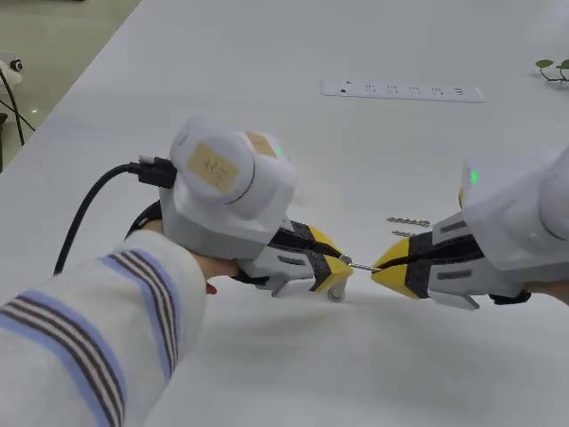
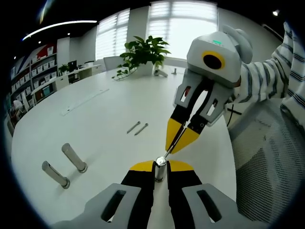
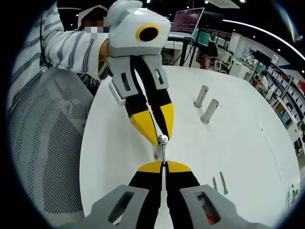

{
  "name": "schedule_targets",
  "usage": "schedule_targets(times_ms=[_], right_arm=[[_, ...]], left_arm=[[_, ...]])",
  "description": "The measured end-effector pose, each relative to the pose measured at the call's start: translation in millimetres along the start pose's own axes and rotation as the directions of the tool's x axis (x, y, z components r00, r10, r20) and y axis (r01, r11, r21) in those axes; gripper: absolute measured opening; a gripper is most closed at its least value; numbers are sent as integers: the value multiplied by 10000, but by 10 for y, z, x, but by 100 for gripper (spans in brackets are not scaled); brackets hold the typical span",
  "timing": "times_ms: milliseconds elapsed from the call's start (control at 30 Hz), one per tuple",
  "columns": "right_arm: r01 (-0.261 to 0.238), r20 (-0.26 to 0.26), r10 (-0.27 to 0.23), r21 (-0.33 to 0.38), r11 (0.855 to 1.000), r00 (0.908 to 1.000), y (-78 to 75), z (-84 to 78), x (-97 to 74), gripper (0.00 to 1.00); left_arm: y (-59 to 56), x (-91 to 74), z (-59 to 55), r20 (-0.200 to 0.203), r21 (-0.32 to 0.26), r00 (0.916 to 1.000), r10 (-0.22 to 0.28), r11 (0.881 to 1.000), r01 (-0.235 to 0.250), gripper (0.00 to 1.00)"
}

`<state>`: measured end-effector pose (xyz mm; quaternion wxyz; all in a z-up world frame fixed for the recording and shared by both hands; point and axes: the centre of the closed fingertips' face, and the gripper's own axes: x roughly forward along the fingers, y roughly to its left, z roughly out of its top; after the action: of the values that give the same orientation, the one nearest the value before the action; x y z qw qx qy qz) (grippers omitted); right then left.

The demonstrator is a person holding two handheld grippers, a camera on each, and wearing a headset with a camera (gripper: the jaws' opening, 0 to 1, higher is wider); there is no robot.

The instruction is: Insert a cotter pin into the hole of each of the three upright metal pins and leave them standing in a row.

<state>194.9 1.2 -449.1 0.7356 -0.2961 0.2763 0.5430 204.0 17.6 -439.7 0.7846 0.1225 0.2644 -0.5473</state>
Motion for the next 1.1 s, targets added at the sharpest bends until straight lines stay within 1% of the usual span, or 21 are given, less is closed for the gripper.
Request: schedule_targets(times_ms=[300,467,500,567,633,733,867,1000,1100], right_arm=[[-56,118,56,30,10000,9999,-11,55,62,0],[-49,116,52,-208,9998,9999,-22,67,86,0],[88,315,-79,-289,9995,9995,-44,96,88,0],[-4,408,13,-225,9997,9992,-24,109,80,0],[9,399,4,-307,9995,9992,-17,108,73,6],[58,303,-48,-316,9995,9995,-17,84,57,11],[8,234,-2,-261,9997,9997,-15,46,36,8],[-84,179,89,-266,9996,9998,6,42,30,0],[-30,131,32,-151,9999,9999,-15,36,38,0]], left_arm=[[4,3,9,21,11,10000,0,10000,0,6],[9,-4,7,-12,-103,10000,-9,9999,9,6],[10,-4,8,-12,-117,10000,-7,9999,7,6],[8,-3,9,-11,-116,10000,-11,9999,11,6],[9,-1,12,-16,-88,10000,5,10000,-6,6],[9,-3,13,-30,-110,10000,-5,9999,4,6],[8,-8,12,-36,-74,10000,-6,10000,6,6],[8,-11,10,-41,-51,10000,-4,10000,4,6],[9,-13,9,-51,-41,10000,1,10000,-1,6]])
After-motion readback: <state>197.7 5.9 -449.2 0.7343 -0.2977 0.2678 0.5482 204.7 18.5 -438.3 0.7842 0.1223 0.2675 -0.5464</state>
